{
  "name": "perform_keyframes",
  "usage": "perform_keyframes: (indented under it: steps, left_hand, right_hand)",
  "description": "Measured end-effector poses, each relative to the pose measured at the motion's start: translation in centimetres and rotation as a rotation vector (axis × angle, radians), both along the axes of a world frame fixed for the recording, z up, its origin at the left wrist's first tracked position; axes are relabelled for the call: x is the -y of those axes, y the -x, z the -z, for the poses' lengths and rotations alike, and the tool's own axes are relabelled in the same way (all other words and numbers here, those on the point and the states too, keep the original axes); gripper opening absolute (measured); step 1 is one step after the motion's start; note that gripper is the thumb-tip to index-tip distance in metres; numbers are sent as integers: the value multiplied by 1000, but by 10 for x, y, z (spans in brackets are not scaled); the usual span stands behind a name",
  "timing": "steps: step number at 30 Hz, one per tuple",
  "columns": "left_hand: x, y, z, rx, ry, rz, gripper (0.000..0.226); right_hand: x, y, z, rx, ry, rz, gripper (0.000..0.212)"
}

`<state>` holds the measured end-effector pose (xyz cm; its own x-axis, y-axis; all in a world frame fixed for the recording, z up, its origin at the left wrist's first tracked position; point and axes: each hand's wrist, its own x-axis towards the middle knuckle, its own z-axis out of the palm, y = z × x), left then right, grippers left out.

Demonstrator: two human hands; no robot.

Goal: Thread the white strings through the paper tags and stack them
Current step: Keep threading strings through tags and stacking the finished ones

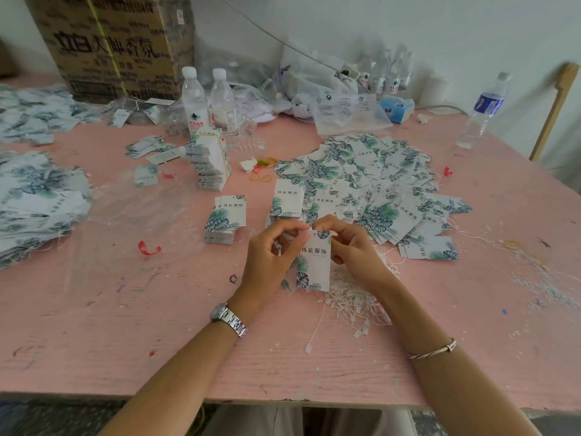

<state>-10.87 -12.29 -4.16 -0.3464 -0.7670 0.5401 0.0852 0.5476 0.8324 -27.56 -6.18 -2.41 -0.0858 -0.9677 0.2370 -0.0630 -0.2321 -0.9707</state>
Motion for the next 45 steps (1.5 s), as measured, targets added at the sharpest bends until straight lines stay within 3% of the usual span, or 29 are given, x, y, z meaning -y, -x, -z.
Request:
perform_keyframes:
  steps: [13,19,28,31,34,38,41,45]
  left_hand:
    - [0,0,0,51,17,-31,19]
    - [2,-1,-2,89,299,-161,15]
    - [2,0,2,53,374,-151,17]
    - [1,0,3,40,333,-125,11]
    - [0,-2,3,-7,259,-82,4]
    - [0,-3,3,-62,116,-100,8]
    - [0,-3,3,-107,52,-99,8]
    - [0,-3,0,-154,16,-111,9]
  right_hand:
    - [0,3,0,21,-20,-14,21]
    - [0,2,0,35,-42,-11,16]
    - [-1,1,-3,99,-32,-33,10]
    - [-1,3,-4,69,-41,-20,5]
    - [1,8,-6,168,-39,2,9]
    - [2,16,-10,254,-38,28,26]
    - [1,21,-11,168,-73,16,40]
    - [-2,22,-11,-86,-135,-36,18]
